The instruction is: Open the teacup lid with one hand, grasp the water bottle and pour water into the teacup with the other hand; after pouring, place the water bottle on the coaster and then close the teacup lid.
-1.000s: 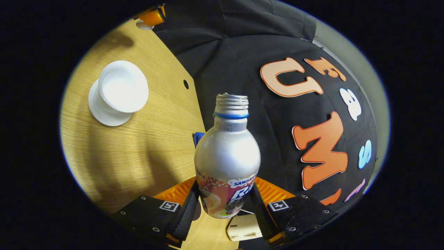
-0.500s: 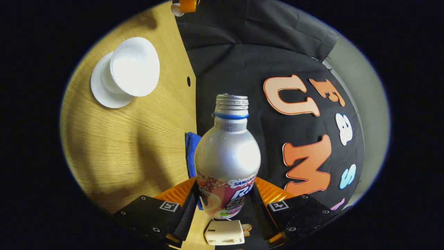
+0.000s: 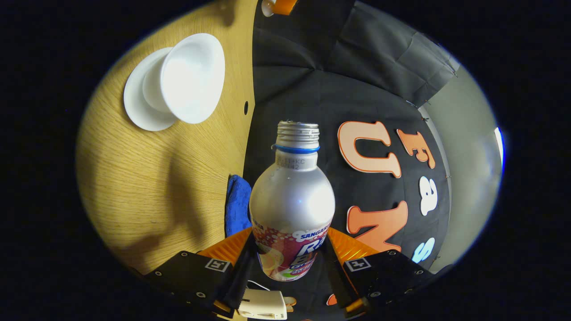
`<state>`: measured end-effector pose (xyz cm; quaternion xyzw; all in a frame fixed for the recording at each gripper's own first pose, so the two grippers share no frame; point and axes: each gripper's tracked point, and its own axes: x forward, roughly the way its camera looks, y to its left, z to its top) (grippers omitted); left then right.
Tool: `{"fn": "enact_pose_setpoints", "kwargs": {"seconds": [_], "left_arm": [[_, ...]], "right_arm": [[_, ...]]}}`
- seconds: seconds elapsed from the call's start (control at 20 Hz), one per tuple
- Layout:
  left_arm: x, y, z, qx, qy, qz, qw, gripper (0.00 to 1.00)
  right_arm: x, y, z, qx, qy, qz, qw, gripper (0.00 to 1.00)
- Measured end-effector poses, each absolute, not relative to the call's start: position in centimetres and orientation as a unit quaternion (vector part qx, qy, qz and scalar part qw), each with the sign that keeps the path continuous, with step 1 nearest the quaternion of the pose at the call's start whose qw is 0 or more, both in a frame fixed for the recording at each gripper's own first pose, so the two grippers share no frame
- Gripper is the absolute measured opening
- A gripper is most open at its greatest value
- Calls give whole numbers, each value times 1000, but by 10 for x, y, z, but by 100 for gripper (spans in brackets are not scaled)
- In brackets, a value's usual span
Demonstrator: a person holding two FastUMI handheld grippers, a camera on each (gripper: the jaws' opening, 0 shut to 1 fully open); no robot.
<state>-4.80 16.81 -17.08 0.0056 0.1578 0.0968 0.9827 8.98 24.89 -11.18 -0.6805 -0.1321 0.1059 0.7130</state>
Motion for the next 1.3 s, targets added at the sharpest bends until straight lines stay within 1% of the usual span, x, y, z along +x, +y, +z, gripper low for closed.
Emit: {"fn": "enact_pose_setpoints", "kwargs": {"seconds": [0.35,0.4,0.45,0.6,0.85,0.9,0.95,1.3], "left_arm": [[-53,174,-169,3,155,100,983,33],[-53,175,-167,3,155,101,983,29],[-53,175,-168,2,155,100,983,33],[-55,177,-167,0,154,102,983,33],[-55,177,-165,0,153,101,983,33],[-54,177,-166,0,153,100,983,37],[-53,176,-166,1,154,100,983,33],[-56,177,-159,6,150,100,984,33]], "right_arm": [[92,255,-96,-707,-167,89,681,78],[92,256,-95,-711,-170,88,677,78],[92,256,-95,-714,-174,88,673,78],[94,255,-89,-725,-186,82,658,78],[95,255,-81,-729,-195,79,651,78],[97,255,-80,-730,-196,80,649,78],[96,256,-80,-731,-197,82,648,78],[102,259,-67,-742,-215,84,630,78]]}}
